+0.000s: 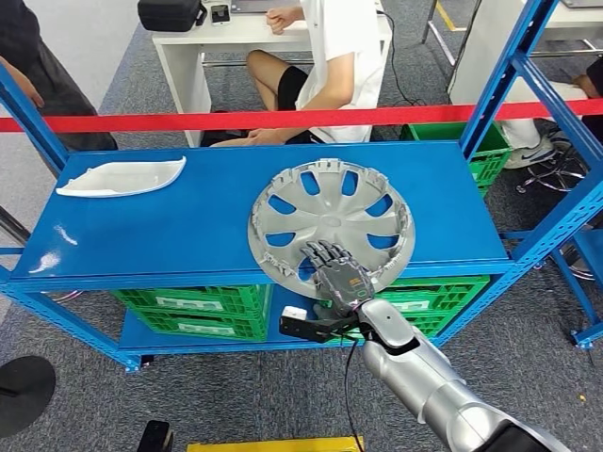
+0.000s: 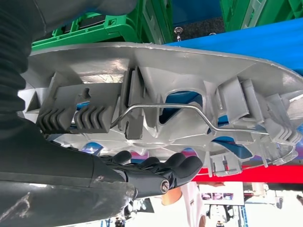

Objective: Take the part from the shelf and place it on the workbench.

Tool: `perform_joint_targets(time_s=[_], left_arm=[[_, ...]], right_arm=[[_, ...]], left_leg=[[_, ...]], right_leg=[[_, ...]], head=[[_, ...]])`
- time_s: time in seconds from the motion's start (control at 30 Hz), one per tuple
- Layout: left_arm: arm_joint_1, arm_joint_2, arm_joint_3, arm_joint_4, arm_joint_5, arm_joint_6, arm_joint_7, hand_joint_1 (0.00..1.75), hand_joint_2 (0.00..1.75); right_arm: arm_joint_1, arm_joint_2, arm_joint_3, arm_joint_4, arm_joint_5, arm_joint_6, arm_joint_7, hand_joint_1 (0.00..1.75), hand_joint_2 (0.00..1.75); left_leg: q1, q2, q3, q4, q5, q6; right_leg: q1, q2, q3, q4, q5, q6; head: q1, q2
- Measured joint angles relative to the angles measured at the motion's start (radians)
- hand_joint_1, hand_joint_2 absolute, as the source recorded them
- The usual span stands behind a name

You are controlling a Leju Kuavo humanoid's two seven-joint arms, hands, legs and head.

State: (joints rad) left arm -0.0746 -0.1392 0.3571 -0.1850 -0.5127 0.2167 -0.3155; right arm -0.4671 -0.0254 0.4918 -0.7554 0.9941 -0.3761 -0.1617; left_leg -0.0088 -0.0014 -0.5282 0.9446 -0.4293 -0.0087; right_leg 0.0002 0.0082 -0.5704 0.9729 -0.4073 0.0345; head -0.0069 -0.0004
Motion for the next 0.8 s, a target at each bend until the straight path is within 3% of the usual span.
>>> perform_joint_targets(time_s=[0.33, 0.47, 0.8], left_arm=[[0.000, -0.001, 0.000, 0.000, -0.007, 0.000, 0.000, 0.00, 0.00], [-0.002, -0.001, -0.001, 0.000, -0.017, -0.002, 0.000, 0.00, 0.00], [-0.003, 0.000, -0.001, 0.000, -0.030, -0.003, 0.002, 0.00, 0.00]], right_arm=[[-0.003, 0.001, -0.013, 0.003, -0.006, 0.006, 0.006, 0.00, 1.75], [-0.013, 0.001, -0.036, 0.012, -0.016, 0.014, 0.014, 1.71, 1.75], [-0.021, -0.010, -0.073, 0.061, 0.010, -0.005, 0.002, 1.75, 1.75]], left_leg=[[0.000, 0.000, 0.000, 0.000, 0.000, 0.000], [0.000, 0.000, 0.000, 0.000, 0.000, 0.000], [0.000, 0.000, -0.001, 0.000, 0.000, 0.000]], right_leg=[[0.000, 0.000, 0.000, 0.000, 0.000, 0.000], [0.000, 0.000, 0.000, 0.000, 0.000, 0.000], [0.000, 0.000, -0.001, 0.000, 0.000, 0.000]], head=[[0.000, 0.000], [0.000, 0.000], [0.000, 0.000]])
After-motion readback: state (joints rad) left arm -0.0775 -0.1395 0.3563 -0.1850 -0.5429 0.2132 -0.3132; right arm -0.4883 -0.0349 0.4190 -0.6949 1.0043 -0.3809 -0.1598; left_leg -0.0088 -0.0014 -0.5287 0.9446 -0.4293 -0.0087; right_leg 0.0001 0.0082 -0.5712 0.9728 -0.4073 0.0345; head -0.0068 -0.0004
